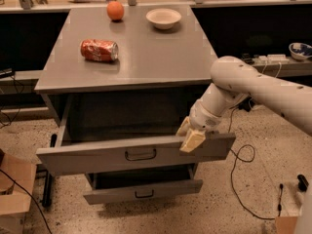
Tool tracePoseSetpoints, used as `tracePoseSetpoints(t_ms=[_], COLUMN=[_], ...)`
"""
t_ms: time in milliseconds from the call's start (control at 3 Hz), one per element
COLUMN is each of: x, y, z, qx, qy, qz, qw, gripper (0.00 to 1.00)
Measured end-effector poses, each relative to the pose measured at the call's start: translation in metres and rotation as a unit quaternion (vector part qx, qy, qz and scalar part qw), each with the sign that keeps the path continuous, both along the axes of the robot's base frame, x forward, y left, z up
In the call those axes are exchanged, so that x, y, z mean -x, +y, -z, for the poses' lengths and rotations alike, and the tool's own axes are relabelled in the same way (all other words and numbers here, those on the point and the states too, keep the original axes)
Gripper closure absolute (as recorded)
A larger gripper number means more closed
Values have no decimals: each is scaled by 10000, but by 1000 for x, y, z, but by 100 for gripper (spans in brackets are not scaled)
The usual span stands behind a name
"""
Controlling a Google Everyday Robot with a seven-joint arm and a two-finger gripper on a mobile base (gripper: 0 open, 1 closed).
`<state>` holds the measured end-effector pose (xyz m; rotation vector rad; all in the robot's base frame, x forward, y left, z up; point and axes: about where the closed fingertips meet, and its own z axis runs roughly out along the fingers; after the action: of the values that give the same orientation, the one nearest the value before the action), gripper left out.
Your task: Open top drawer
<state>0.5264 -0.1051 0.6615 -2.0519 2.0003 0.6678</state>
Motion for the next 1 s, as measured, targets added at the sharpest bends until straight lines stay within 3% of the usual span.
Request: tracePoseSetpoints(t_ms=[667,1000], x=[12,47], y=[-1,-14], z=[2,10], qx=[17,71], qy=[92,371], qz=[109,466], qw=[9999,9982], gripper=[17,0])
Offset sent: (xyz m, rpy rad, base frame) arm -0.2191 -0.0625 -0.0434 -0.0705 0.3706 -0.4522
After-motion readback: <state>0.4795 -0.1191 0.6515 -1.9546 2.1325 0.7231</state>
